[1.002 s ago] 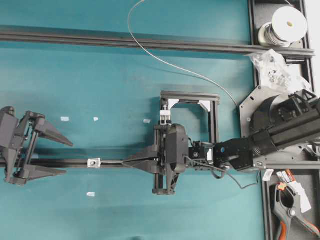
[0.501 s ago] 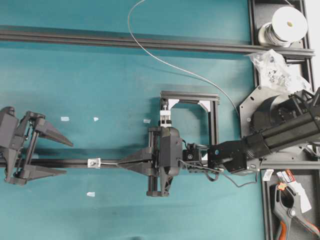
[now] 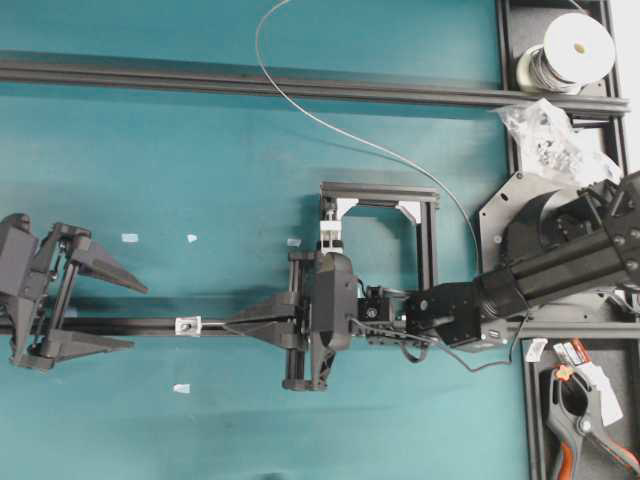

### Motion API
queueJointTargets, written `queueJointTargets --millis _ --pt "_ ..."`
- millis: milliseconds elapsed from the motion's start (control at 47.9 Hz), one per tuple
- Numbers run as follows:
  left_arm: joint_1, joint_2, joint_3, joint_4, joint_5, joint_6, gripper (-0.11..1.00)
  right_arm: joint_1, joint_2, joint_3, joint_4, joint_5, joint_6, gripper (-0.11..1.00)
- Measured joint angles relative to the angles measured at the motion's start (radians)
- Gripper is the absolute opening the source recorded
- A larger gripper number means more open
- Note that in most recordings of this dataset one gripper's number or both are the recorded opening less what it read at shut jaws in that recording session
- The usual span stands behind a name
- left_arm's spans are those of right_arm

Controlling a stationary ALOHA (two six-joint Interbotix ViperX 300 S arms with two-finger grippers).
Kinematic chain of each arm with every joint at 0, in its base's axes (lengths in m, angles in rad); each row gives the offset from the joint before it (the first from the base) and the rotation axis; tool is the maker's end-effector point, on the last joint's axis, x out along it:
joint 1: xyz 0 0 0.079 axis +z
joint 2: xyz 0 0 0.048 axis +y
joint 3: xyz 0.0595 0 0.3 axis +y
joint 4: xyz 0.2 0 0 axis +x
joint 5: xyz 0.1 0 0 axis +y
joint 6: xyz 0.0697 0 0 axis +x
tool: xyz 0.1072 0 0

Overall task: Insert the wire through the hole in the metal fitting.
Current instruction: 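Bring the left gripper to the wire tip beyond the bracket, grasp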

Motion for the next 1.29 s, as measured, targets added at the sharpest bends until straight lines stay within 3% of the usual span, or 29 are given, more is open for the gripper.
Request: queueJointTargets --millis 730,1294 --pt "0.0 0.0 -0.012 0.002 0.0 0.0 0.74 -0.018 0.048 -0.06 0.0 -0.014 -0.051 -0.01" --pt "0.012 0.0 -0.074 0.002 0.086 0.003 0.74 -0.028 0.058 -0.075 -0.008 -0.014 -0.063 -0.01"
